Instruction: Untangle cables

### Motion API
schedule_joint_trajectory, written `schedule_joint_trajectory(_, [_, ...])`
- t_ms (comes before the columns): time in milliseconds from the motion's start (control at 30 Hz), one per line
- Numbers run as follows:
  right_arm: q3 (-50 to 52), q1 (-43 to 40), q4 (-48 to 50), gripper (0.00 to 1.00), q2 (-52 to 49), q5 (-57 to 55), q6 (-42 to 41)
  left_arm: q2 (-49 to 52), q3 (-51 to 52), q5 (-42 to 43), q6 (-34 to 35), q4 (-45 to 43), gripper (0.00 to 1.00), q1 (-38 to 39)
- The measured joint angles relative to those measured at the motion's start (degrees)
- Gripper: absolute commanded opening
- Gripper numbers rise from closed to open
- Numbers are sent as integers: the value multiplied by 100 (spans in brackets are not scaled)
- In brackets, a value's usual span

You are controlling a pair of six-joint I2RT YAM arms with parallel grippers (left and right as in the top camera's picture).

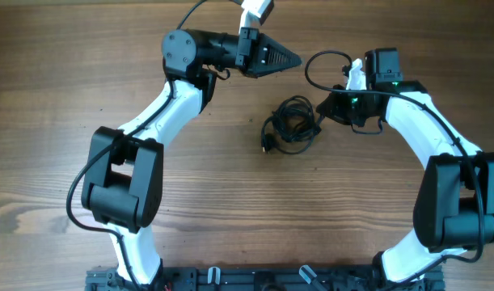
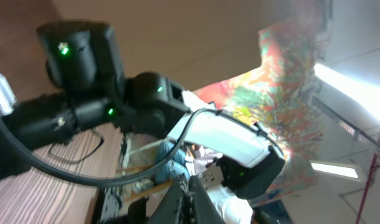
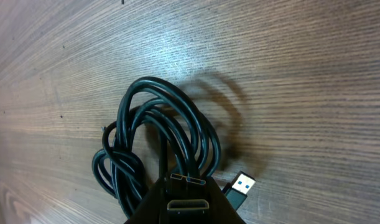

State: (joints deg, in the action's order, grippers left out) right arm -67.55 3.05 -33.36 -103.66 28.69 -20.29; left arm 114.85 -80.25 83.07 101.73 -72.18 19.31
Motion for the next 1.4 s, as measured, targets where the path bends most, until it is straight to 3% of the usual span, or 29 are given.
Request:
schedule_joint_trajectory(133, [2, 0, -203, 4, 105, 28, 46, 0, 0, 348, -778, 898, 4, -7])
schedule_joint_trajectory(267, [2, 0, -227, 4, 944, 52, 111, -7, -9, 494, -2090, 2651, 4, -125])
schedule_joint_trajectory(433, [0, -17, -437, 4, 1609, 92, 31, -20, -59, 11, -4813, 6483, 4, -313])
schedule_joint_trajectory(467, [0, -22, -509, 4, 1591, 90, 35, -11, -59, -634, -5176, 7582, 4, -332])
schedule_joint_trajectory(533, [0, -22, -575, 4, 1576, 92, 138, -11, -59, -1591, -5980, 8686, 6, -326])
schedule_joint_trajectory(667, [0, -22, -673, 4, 1574, 114, 481, -9, -35, -2621, -7180, 9245, 53, -157])
schedule_joint_trajectory(733, [0, -22, -678, 4, 1574, 129, 560, -9, -37, -2830, -7707, 9289, 71, 22])
schedule_joint_trajectory(833, [0, -22, -688, 4, 1574, 149, 662, -9, -37, -3128, -8046, 9304, 79, 227])
schedule_joint_trajectory(933, [0, -22, -691, 4, 1574, 201, 719, 50, -37, -3377, -8174, 9280, 80, 348])
schedule_joint_trajectory(1000, [0, -22, -695, 4, 1574, 227, 719, 245, -37, -3434, -8201, 9239, 75, 435])
schedule_joint_trajectory(1033, [0, -22, -695, 4, 1574, 249, 719, 339, -37, -3469, -8203, 9197, 67, 476])
schedule_joint_trajectory(1167, [0, -22, -710, 4, 1574, 376, 723, 678, -35, -3589, -8255, 8876, 28, 686])
schedule_joint_trajectory(1200, [0, -22, -717, 4, 1574, 420, 752, 684, -35, -3659, -8253, 8723, 13, 739])
schedule_joint_trajectory(1233, [0, -22, -719, 4, 1574, 498, 772, 684, -37, -3696, -8264, 8568, 4, 809])
schedule_joint_trajectory(1400, [0, -59, -839, 4, 1574, 186, 566, 684, -35, -4118, -8161, 8546, 4, 1010])
